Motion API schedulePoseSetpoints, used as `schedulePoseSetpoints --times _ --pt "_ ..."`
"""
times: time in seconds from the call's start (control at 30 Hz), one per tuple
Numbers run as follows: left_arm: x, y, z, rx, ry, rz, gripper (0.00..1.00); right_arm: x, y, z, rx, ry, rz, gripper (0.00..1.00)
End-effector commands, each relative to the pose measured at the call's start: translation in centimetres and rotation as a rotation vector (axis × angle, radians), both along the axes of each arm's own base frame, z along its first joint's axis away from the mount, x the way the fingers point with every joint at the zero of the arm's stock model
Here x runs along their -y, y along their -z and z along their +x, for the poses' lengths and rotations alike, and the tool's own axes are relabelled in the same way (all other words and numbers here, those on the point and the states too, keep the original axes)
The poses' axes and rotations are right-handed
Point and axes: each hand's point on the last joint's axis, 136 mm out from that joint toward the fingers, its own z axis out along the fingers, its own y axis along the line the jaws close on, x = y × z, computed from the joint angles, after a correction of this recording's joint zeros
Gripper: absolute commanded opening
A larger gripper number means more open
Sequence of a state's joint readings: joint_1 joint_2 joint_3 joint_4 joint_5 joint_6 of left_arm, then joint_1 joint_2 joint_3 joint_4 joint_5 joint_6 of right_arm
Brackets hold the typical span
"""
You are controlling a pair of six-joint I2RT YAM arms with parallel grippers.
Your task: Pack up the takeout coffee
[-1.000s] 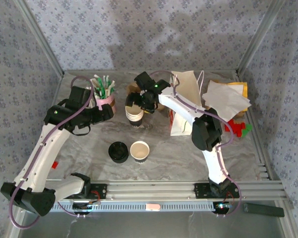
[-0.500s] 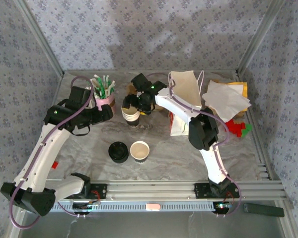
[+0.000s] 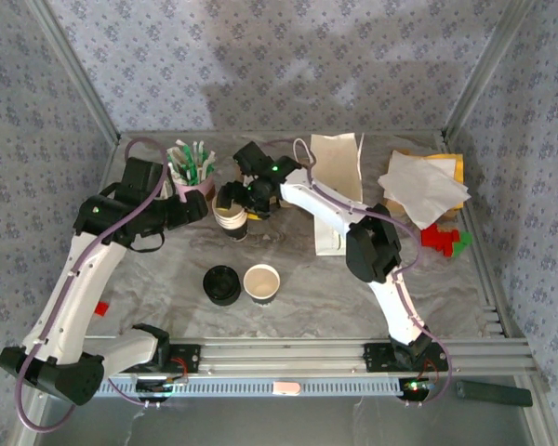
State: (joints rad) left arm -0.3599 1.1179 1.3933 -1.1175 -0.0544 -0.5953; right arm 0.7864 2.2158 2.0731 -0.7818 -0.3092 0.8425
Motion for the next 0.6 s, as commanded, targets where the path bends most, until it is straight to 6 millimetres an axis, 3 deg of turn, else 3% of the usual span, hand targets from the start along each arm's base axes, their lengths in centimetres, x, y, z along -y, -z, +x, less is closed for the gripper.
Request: schedulePoseSetpoints --times 0.0,0.3,0.57 --pt "-0.7 -1.1 -0.4 0.027 -0.005 0.014 1.00 -0.9 -0.2 -0.2 -0.012 -0.009 0.020 0.83" --pt "-0.7 -1.0 -0.5 0.023 -0.005 0.016 1.00 -1.4 -0.5 -0.6 -0.013 -0.027 0.032 0.82" --pt "-0.7 -1.2 -0.5 0.026 -0.002 0.019 1.00 0.4 -2.7 -0.7 0.038 -0.023 0.003 0.90"
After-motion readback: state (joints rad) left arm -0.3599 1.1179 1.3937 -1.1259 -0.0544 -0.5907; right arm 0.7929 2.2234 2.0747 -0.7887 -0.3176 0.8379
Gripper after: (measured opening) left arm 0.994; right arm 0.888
